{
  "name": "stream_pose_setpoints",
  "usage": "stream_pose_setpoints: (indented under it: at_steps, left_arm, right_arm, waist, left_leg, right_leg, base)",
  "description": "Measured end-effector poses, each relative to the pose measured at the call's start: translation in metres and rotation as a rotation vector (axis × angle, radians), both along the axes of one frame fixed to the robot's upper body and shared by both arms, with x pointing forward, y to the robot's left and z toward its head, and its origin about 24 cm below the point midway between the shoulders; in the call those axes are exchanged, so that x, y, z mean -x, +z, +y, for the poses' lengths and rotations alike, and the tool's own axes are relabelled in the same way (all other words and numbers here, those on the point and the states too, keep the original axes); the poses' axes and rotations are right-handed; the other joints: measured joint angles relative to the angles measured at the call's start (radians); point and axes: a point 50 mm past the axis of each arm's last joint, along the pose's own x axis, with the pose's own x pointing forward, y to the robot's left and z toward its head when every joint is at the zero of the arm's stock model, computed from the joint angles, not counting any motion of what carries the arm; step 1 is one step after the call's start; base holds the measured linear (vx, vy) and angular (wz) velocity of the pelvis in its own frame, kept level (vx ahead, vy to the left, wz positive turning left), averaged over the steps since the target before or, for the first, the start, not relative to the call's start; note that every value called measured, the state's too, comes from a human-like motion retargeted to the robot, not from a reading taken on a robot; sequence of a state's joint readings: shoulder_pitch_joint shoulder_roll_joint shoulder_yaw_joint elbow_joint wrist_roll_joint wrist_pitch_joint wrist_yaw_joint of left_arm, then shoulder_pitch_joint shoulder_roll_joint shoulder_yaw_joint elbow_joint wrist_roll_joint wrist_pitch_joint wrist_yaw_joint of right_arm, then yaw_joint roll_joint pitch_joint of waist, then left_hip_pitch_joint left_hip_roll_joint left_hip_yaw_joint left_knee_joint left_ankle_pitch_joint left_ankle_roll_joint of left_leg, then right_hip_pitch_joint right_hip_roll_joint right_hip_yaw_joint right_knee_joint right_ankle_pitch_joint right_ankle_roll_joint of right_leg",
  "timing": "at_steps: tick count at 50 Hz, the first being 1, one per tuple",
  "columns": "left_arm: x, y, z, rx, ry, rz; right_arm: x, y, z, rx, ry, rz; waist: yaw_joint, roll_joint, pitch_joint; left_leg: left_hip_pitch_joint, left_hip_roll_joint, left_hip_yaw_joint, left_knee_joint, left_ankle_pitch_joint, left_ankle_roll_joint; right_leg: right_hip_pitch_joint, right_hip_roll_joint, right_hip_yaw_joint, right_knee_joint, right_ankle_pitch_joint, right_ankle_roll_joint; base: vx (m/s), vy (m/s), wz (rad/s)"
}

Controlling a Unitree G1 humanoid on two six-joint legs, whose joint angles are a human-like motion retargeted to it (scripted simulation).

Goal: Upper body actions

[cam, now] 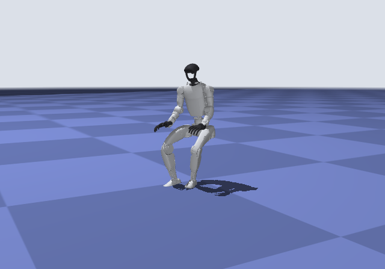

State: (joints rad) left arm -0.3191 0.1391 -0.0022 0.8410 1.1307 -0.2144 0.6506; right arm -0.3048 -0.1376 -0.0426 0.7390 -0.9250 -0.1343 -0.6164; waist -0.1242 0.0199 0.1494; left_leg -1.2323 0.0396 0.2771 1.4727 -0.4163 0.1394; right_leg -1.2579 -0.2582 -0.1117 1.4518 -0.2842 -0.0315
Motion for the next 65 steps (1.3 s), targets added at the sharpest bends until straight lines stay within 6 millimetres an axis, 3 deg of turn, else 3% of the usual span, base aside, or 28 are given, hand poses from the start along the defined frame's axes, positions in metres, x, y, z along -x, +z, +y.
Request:
stream_pose_setpoints:
  at_steps: [45,48,52,53,55,58,62,63,65]
  left_arm:
    - [-0.001,0.002,0.002,0.004,0.001,-0.004]
    - [-0.004,0.007,0.006,0.012,0.013,-0.011]
    - [-0.010,0.015,0.005,0.055,-0.005,0.009]
    - [-0.011,0.017,0.004,0.063,-0.010,0.006]
    - [-0.013,0.022,0.001,0.076,-0.020,-0.012]
    - [-0.012,0.030,-0.003,0.074,-0.032,-0.065]
    - [-0.008,0.039,-0.008,0.071,-0.058,-0.168]
    - [-0.006,0.041,-0.009,0.068,-0.065,-0.188]
    - [-0.004,0.044,-0.010,0.047,-0.074,-0.222]
  right_arm:
    - [0.000,0.000,0.002,-0.005,0.003,-0.003]
    - [-0.003,0.004,0.006,-0.007,0.022,-0.012]
    - [-0.009,0.014,0.008,0.011,0.044,-0.049]
    - [-0.010,0.016,0.007,0.016,0.052,-0.053]
    - [-0.012,0.021,0.005,0.033,0.061,-0.067]
    - [-0.012,0.021,0.000,0.084,0.065,-0.061]
    - [-0.011,0.020,-0.010,0.162,0.062,-0.069]
    - [-0.011,0.020,-0.013,0.191,0.078,-0.072]
    - [-0.009,0.019,-0.016,0.261,0.118,-0.083]
  waist:
    - [0.002,-0.012,0.005]
    - [0.004,-0.028,0.017]
    - [0.012,-0.039,0.038]
    - [0.020,-0.042,0.042]
    - [0.035,-0.048,0.049]
    - [0.059,-0.063,0.044]
    - [0.084,-0.062,0.037]
    - [0.089,-0.060,0.034]
    - [0.100,-0.059,0.023]
  left_leg:
    - [0.004,0.007,-0.001,-0.002,0.003,-0.003]
    - [-0.002,0.013,-0.013,0.005,0.017,-0.030]
    - [-0.019,0.000,-0.064,0.013,0.052,-0.076]
    - [-0.025,-0.001,-0.079,0.016,0.060,-0.088]
    - [-0.038,-0.004,-0.105,0.023,0.076,-0.109]
    - [-0.063,-0.009,-0.135,0.028,0.093,-0.144]
    - [-0.104,-0.029,-0.183,0.038,0.079,-0.190]
    - [-0.114,-0.024,-0.184,0.039,0.071,-0.186]
    - [-0.136,0.003,-0.168,0.034,0.057,-0.164]
  right_leg:
    - [0.002,0.005,-0.002,-0.004,0.007,0.005]
    - [0.002,0.045,0.028,-0.016,0.039,0.056]
    - [0.006,0.130,0.089,-0.005,0.039,0.207]
    - [0.005,0.144,0.101,0.010,0.029,0.211]
    - [-0.004,0.132,0.114,0.058,0.002,0.149]
    - [-0.017,0.033,0.142,0.136,-0.027,0.021]
    - [-0.030,-0.058,0.193,0.214,-0.072,-0.091]
    - [-0.026,-0.070,0.199,0.221,-0.088,-0.091]
    - [-0.009,-0.085,0.197,0.205,-0.180,-0.005]
  base:
    - [0.00,0.00,0.00]
    - [-0.02,-0.02,-0.15]
    - [-0.05,-0.04,-0.25]
    - [-0.03,-0.04,-0.53]
    - [-0.03,-0.03,-0.62]
    - [-0.01,-0.03,-0.71]
    - [-0.02,-0.01,-0.63]
    - [-0.02,0.01,-0.60]
    - [0.02,0.00,-0.61]
